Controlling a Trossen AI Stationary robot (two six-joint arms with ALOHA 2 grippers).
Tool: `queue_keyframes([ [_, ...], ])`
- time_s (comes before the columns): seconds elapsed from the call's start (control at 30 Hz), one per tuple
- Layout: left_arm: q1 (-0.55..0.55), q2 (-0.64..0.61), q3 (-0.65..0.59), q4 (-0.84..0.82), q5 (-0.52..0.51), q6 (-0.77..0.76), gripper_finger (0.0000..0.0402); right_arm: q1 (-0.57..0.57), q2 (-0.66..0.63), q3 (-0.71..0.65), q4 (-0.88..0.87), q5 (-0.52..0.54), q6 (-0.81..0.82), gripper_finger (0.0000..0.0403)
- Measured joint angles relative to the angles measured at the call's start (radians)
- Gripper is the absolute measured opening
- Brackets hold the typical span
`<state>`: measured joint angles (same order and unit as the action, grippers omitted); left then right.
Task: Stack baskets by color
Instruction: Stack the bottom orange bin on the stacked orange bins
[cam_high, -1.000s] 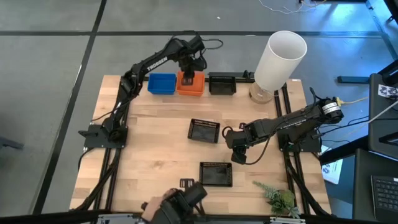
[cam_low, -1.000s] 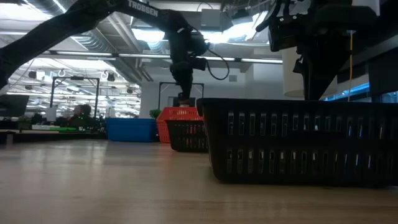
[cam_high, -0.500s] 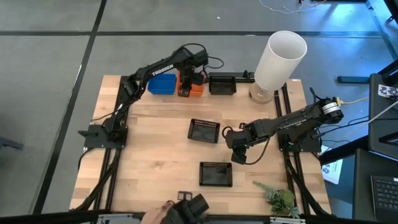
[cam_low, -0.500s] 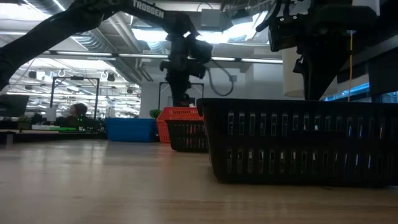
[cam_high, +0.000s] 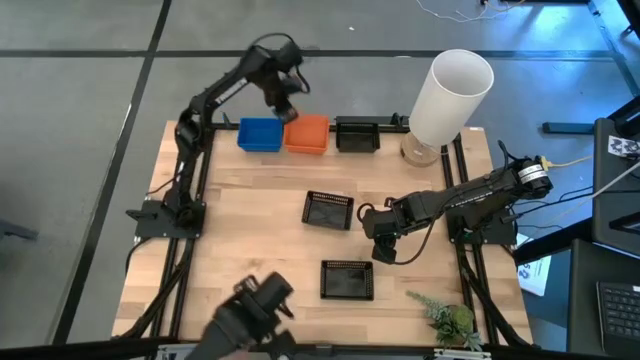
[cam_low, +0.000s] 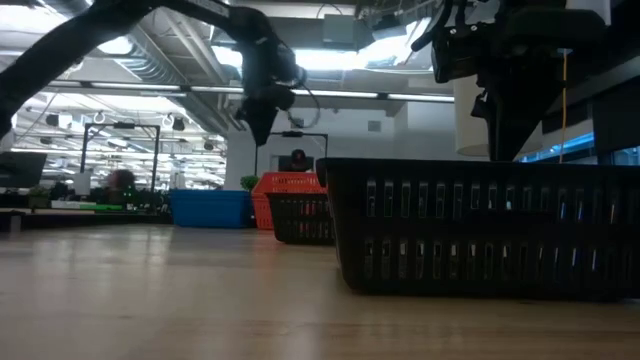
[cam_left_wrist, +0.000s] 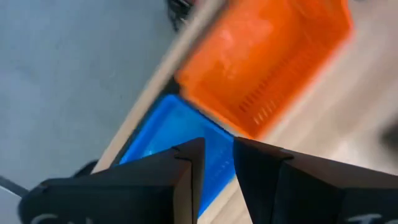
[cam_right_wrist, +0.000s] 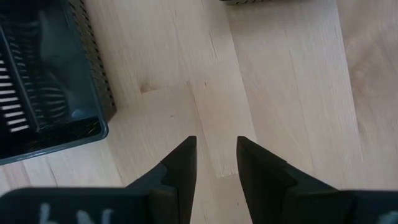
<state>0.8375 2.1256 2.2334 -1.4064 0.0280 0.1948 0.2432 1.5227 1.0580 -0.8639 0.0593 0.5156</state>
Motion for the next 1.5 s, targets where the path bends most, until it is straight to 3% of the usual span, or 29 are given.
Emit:
queue_keyframes([
  [0.23, 0.063, 0.000, -0.055, 0.033, -0.022, -0.165, 0.0074, 0.005, 0.000, 0.000, 0.000, 0.000, 0.024, 0.0113],
  [0.4, 0.045, 0.001, -0.151, 0.068, -0.054, -0.160, 0.0074, 0.010, 0.000, 0.000, 0.001, 0.045, -0.013, 0.0113],
  [0.57, 0.028, -0.005, -0.178, -0.032, -0.071, -0.122, 0.0069, 0.010, 0.000, 0.000, 0.002, 0.079, -0.054, 0.0113],
  [0.77, 0.026, -0.144, -0.178, -0.131, -0.072, -0.145, 0.0039, 0.010, 0.000, 0.000, 0.002, 0.079, -0.053, 0.0113],
  [0.87, 0.010, -0.260, -0.221, -0.095, -0.087, -0.186, 0.0031, 0.010, 0.000, 0.000, 0.005, 0.079, -0.044, 0.0113],
  [0.97, -0.022, -0.405, -0.355, 0.021, -0.128, -0.209, 0.0029, 0.010, 0.000, 0.000, 0.005, 0.079, -0.027, 0.0113],
  [1.07, -0.064, -0.545, -0.569, 0.203, -0.149, -0.218, 0.0028, 0.010, 0.000, 0.000, 0.005, 0.079, -0.027, 0.0113],
  [1.27, -0.102, -0.710, -0.949, 0.718, -0.145, -0.218, 0.0029, 0.010, 0.000, 0.000, 0.005, 0.079, -0.050, 0.0113],
  [1.33, -0.092, -0.712, -1.004, 0.818, -0.137, -0.210, 0.0034, 0.010, 0.000, 0.000, 0.005, 0.079, -0.046, 0.0113],
  [1.5, -0.067, -0.659, -1.021, 0.859, -0.141, -0.179, 0.0076, 0.010, 0.000, 0.000, 0.006, 0.079, -0.027, 0.0113],
])
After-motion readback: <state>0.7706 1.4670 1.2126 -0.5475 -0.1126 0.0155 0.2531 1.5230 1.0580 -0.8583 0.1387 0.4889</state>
